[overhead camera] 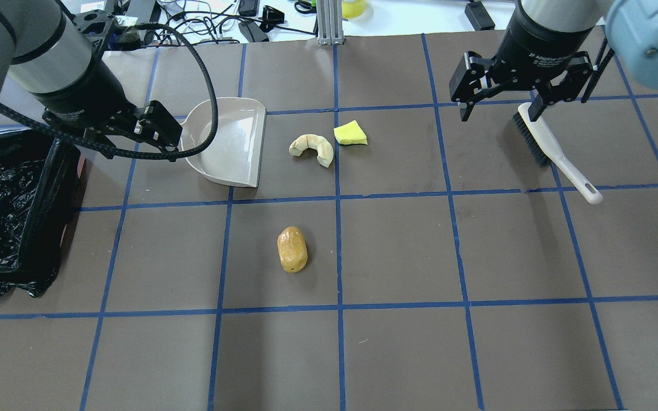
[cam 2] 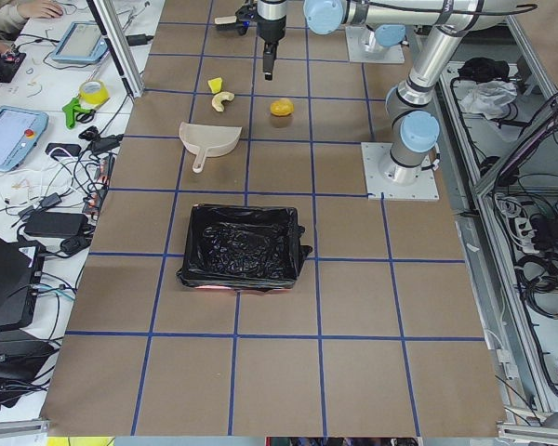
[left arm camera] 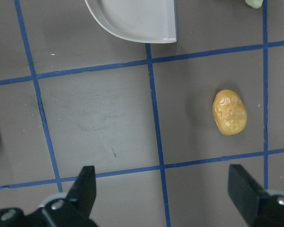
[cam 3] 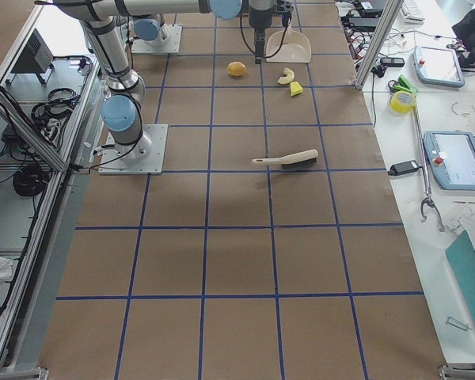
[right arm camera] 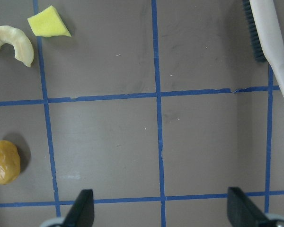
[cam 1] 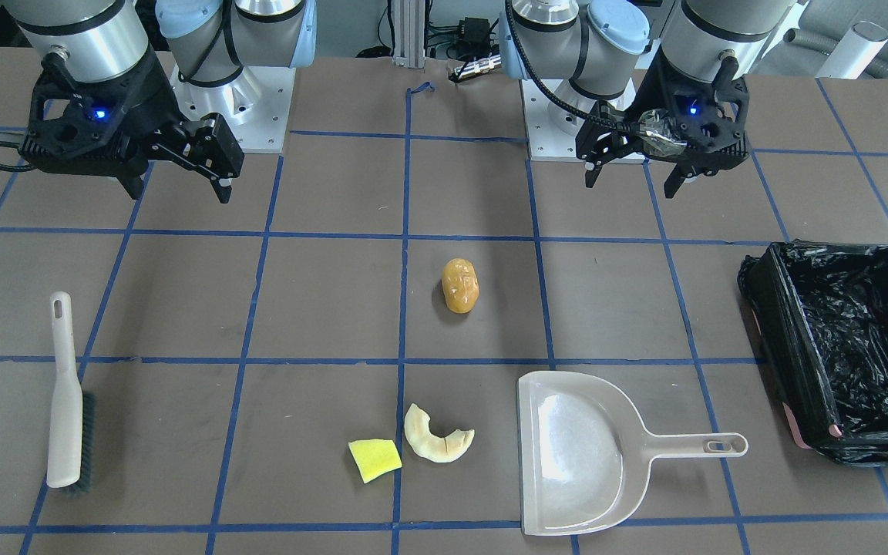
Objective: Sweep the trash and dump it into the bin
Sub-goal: 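Lower the left gripper to the dustpan handle while the right descends to the brush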
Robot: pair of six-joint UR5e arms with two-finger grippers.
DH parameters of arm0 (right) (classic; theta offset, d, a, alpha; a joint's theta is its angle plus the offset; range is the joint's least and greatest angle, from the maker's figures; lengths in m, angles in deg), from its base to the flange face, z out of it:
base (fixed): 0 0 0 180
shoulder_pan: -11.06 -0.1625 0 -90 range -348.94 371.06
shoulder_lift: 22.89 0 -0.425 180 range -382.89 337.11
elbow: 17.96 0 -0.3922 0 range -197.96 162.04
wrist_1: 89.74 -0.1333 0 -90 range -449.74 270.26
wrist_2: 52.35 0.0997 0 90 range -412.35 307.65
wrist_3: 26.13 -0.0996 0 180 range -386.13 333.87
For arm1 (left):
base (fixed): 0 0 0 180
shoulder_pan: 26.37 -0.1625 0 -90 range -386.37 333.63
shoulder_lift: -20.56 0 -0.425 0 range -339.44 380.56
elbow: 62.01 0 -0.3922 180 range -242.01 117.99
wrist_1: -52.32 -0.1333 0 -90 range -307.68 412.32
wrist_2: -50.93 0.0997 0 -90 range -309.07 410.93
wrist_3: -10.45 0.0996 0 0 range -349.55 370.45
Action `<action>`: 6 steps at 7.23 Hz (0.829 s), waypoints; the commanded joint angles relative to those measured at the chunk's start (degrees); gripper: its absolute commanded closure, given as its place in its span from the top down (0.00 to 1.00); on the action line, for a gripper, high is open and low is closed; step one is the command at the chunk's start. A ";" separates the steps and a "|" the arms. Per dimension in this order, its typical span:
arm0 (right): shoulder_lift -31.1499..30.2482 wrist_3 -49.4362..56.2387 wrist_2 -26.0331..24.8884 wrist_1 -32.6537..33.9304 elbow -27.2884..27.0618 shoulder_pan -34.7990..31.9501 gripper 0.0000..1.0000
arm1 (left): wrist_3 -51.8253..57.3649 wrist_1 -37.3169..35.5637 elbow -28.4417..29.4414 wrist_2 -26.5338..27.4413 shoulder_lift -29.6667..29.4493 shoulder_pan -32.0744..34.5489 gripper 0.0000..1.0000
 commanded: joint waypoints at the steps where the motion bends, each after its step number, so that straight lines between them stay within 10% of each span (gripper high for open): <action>1: 0.44 0.52 -0.17 0.44 -0.17 0.51 1.00 | -0.07 0.22 -0.36 -0.01 -0.04 -1.28 1.00; 6: 8.42 40.88 -5.62 2.72 -1.84 13.58 0.99 | 0.72 0.84 0.08 -0.27 -1.87 -11.54 1.00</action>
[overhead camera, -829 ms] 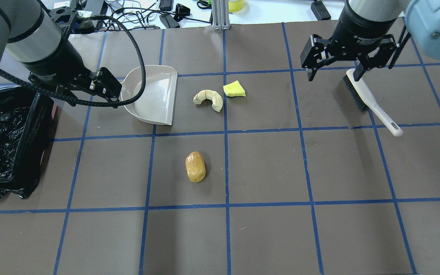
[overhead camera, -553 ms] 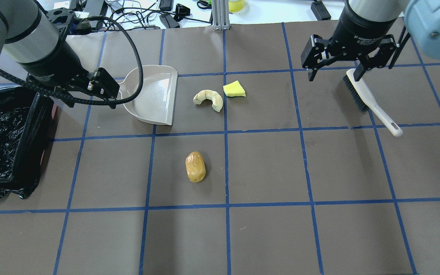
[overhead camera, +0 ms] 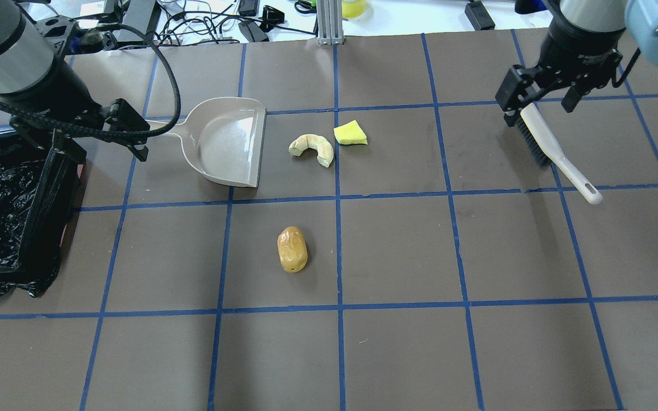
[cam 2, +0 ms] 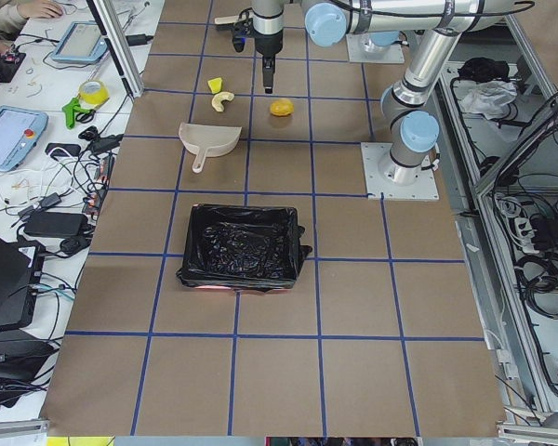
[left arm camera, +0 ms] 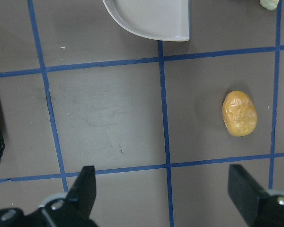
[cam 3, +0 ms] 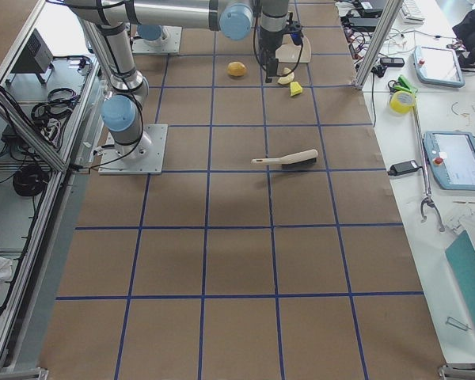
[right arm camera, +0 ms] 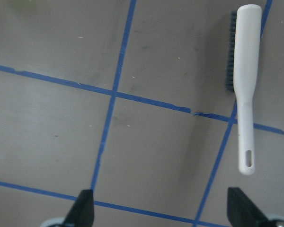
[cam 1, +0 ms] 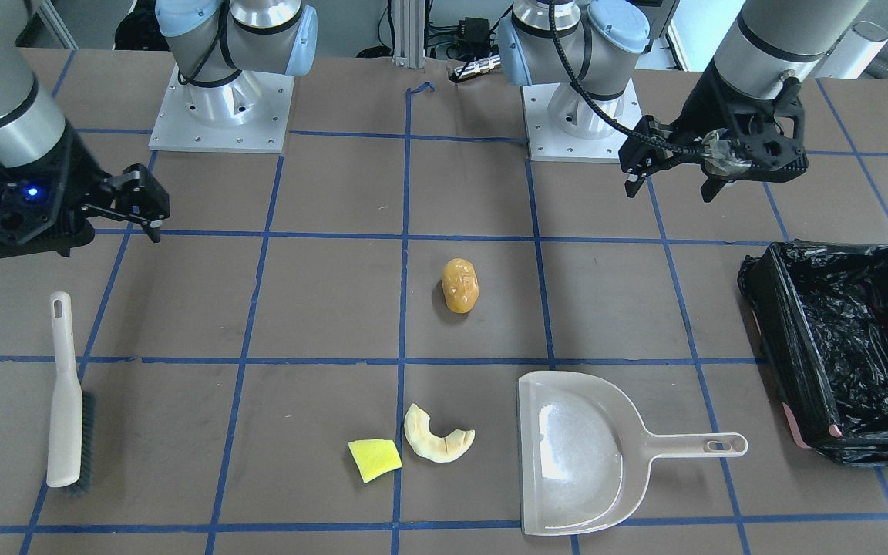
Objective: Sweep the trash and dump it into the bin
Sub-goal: 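Lower the left gripper to the dustpan handle while the right descends to the brush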
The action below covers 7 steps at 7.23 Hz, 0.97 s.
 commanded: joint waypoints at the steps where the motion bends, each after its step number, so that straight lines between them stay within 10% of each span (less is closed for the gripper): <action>1: 4.67 15.76 -1.41 3.12 -2.81 6.24 0.99 | 0.31 -1.04 0.28 -0.96 -2.28 -5.99 1.00; 7: 15.85 22.22 -9.13 18.86 -12.21 11.00 0.89 | -22.18 -19.04 -0.42 -0.70 -11.33 -6.71 1.00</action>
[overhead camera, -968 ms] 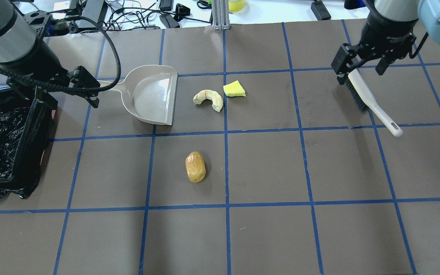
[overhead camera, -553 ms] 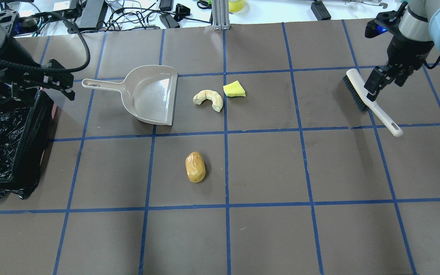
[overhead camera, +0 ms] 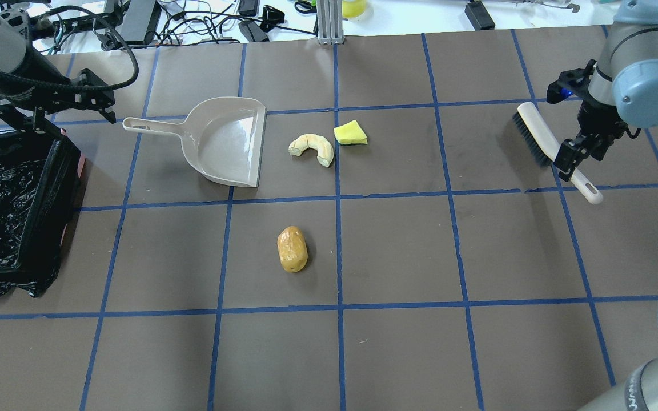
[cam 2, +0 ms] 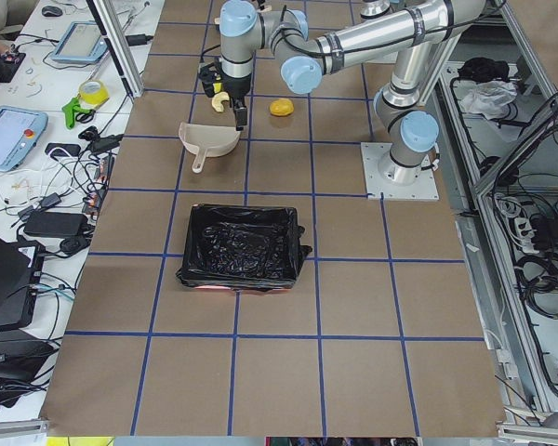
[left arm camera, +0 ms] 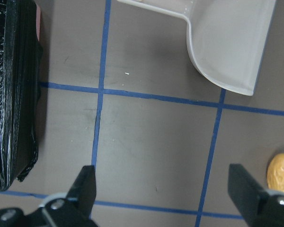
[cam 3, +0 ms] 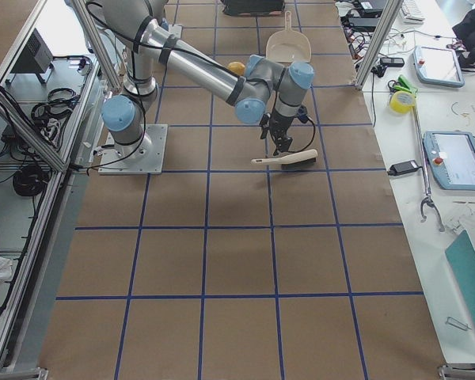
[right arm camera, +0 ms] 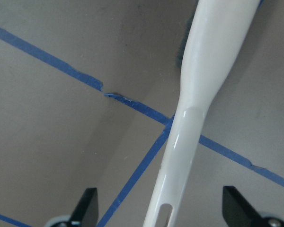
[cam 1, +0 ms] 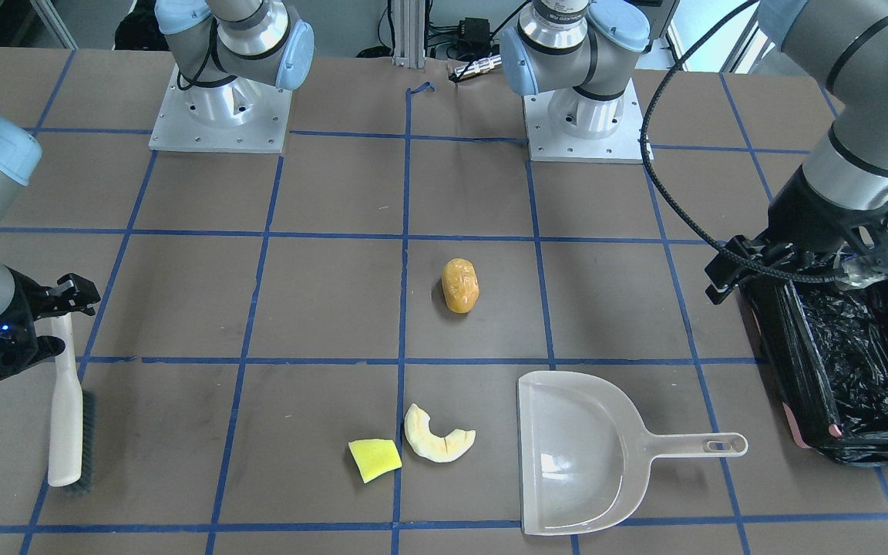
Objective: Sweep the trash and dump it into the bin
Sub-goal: 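Lower the left gripper to the dustpan handle while the right descends to the brush, then grasp the dustpan handle with the left gripper while the right gripper grasps the white brush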
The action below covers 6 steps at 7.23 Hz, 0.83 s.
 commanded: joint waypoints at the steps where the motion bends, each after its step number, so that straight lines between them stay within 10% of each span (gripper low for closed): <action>1: 1.19 0.22 -1.31 2.76 -3.01 0.70 0.86 | -26.00 -3.25 -0.78 0.02 -2.83 -0.08 1.00; 6: 1.19 -3.37 -1.40 3.12 -2.84 0.79 0.55 | -62.28 -17.09 -0.96 0.63 -13.37 0.01 0.86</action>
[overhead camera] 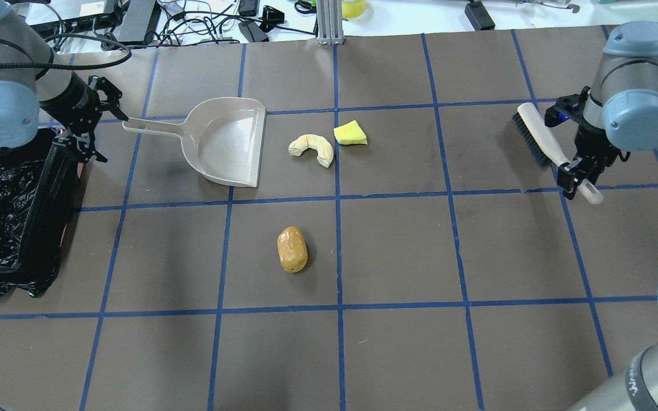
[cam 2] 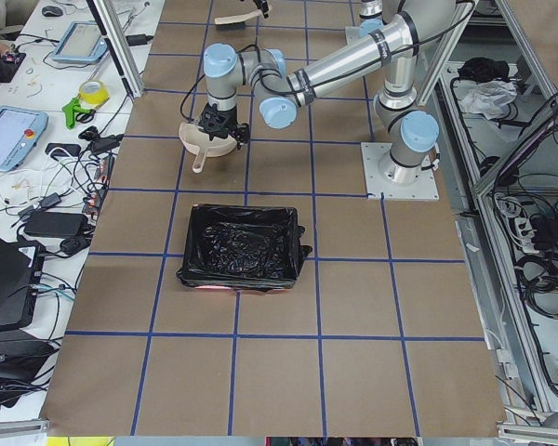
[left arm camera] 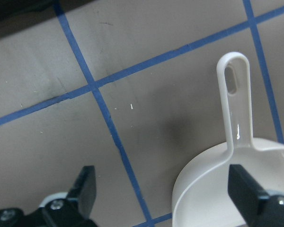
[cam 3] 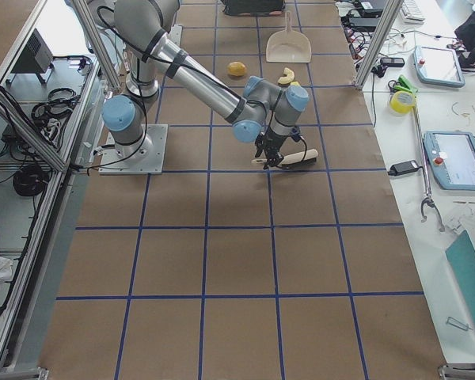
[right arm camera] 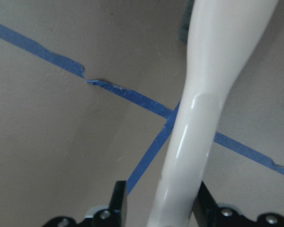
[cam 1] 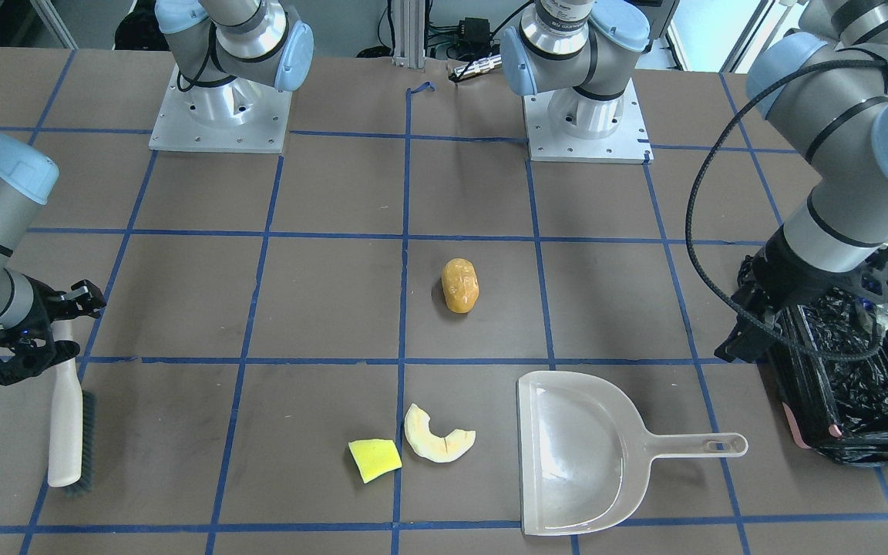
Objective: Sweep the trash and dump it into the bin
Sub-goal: 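Grasp the dustpan handle with the left gripper while the right gripper grasps the white brush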
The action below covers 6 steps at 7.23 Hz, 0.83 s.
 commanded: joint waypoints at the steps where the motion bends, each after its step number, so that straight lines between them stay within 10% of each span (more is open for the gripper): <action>1: -0.02 -1.91 0.03 0.06 0.15 0.09 0.54 | -7.97 -7.79 0.86 -0.12 -4.96 0.07 0.83; 6: -0.10 -4.01 0.64 0.32 1.29 0.18 0.08 | -19.33 -10.88 5.25 -0.73 -11.47 3.50 0.95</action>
